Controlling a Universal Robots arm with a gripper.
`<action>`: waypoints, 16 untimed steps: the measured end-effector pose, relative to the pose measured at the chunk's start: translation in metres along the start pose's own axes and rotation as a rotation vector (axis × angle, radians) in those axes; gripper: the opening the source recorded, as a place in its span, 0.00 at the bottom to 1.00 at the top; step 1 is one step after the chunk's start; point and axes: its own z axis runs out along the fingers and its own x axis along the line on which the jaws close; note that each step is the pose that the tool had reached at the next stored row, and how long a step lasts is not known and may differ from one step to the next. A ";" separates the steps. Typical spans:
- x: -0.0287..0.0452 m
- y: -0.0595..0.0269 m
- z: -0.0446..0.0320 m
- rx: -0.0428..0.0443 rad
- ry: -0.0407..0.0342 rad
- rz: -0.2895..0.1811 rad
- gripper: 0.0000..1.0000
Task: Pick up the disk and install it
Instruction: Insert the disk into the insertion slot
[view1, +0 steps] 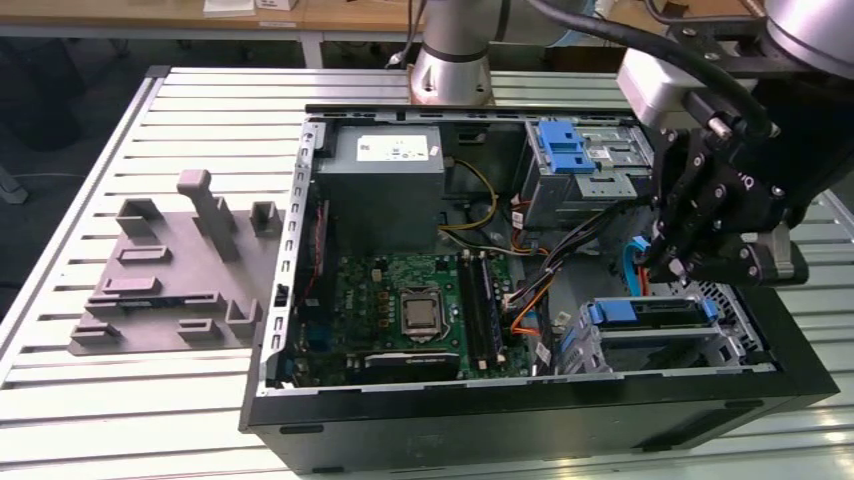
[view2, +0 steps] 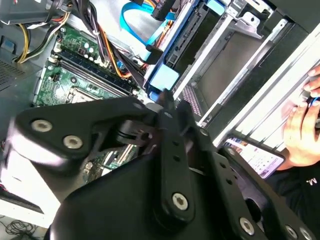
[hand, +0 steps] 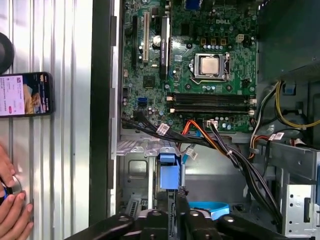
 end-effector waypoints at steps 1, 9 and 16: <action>0.0000 0.0000 0.0010 0.0002 -0.0001 0.000 0.18; 0.0001 0.0001 0.0038 0.0005 0.0000 0.000 0.11; 0.0002 0.0001 0.0111 0.0005 -0.0002 0.000 0.11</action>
